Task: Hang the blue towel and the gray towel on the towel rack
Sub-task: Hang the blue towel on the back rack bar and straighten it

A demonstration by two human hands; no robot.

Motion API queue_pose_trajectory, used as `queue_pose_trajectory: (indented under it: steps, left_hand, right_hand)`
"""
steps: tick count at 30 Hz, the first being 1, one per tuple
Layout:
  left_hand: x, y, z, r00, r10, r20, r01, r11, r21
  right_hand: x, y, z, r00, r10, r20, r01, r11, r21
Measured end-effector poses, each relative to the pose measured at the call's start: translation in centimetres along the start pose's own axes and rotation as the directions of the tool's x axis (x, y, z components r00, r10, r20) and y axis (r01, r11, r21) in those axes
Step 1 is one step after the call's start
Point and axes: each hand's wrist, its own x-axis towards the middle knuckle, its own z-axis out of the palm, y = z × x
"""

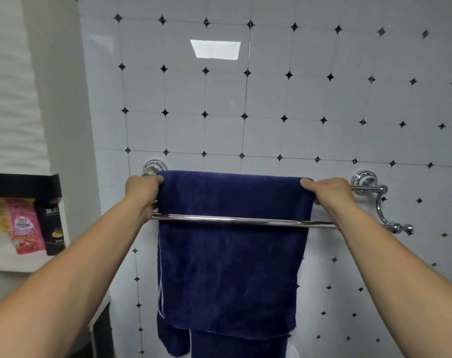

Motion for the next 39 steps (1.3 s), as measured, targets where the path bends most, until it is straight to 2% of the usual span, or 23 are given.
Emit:
queue_pose_trajectory:
  steps: [2, 4, 7, 11, 14, 15, 17, 19, 20, 22, 25, 28, 31, 33, 36, 39]
  left_hand:
    - [0.2, 0.0, 0.0, 1.0, -0.008, -0.012, 0.007, 1.0, -0.023]
    - [0.1, 0.3, 0.0, 0.997, -0.047, 0.055, 0.049, 0.998, -0.048]
    - [-0.1, 0.6, -0.3, 0.989, -0.061, 0.132, 0.052, 0.996, 0.067]
    - [0.6, 0.6, -1.9, 0.981, 0.006, 0.192, -0.025, 0.995, 0.094]
    - [0.3, 0.5, -1.6, 0.97, 0.049, 0.238, -0.082, 0.988, 0.132]
    - [0.2, 0.4, -1.3, 0.965, 0.022, 0.261, -0.064, 0.986, 0.151]
    - [0.1, 0.5, -0.7, 0.949, -0.079, 0.306, 0.015, 0.978, 0.207]
    - [0.4, 0.8, -0.4, 0.935, -0.142, 0.325, 0.062, 0.967, 0.246]
    - [0.6, 0.8, -0.1, 0.937, -0.143, 0.319, 0.07, 0.971, 0.23]
    - [1.0, 0.4, 0.5, 0.961, -0.11, 0.255, 0.079, 0.989, 0.127]
    - [1.2, 0.0, 0.6, 0.99, -0.048, 0.133, 0.054, 0.998, -0.035]
    - [1.5, 0.3, 0.1, 0.99, -0.012, 0.14, 0.016, 0.999, -0.027]
    - [1.2, 0.3, 0.3, 0.977, 0.015, 0.213, -0.012, 1.0, -0.016]
    - [0.9, -0.1, 0.8, 0.971, 0.033, 0.237, -0.045, 0.998, 0.043]
    - [1.1, -0.2, 1.0, 0.983, 0.086, 0.163, -0.108, 0.985, 0.132]
    - [1.3, 0.3, 1.1, 0.986, 0.144, 0.085, -0.153, 0.981, 0.118]
  right_hand:
    - [0.3, 0.2, -0.1, 0.999, -0.025, 0.038, 0.023, 0.997, 0.068]
    - [0.4, 0.2, -0.3, 0.997, -0.024, 0.071, 0.017, 0.995, 0.101]
    - [0.2, -0.1, -1.6, 0.986, -0.08, 0.145, 0.077, 0.997, 0.023]
    - [0.4, 0.3, -4.5, 0.984, -0.136, 0.114, 0.136, 0.991, 0.009]
    - [0.6, 0.3, -4.8, 0.977, -0.161, 0.137, 0.186, 0.963, -0.193]
    - [0.5, 0.0, -4.5, 0.97, -0.209, 0.126, 0.24, 0.912, -0.332]
    - [0.2, -1.2, -3.8, 0.918, -0.376, 0.129, 0.374, 0.706, -0.602]
    - [0.2, -2.4, -2.9, 0.851, -0.469, 0.237, 0.495, 0.561, -0.663]
    - [0.3, -2.8, -2.4, 0.831, -0.474, 0.291, 0.536, 0.54, -0.649]
    - [0.5, -3.3, -1.6, 0.816, -0.462, 0.347, 0.572, 0.562, -0.598]
    - [1.0, -3.6, -2.4, 0.821, -0.452, 0.349, 0.566, 0.567, -0.598]
    - [1.7, -3.0, -4.6, 0.836, -0.451, 0.312, 0.543, 0.604, -0.583]
    - [1.4, -2.4, -4.5, 0.824, -0.468, 0.32, 0.56, 0.59, -0.582]
    - [1.0, -2.0, -4.0, 0.815, -0.484, 0.319, 0.578, 0.633, -0.516]
    - [1.0, -1.2, -4.1, 0.814, -0.462, 0.351, 0.579, 0.69, -0.434]
    - [0.9, -1.5, -4.6, 0.82, -0.443, 0.363, 0.567, 0.715, -0.408]
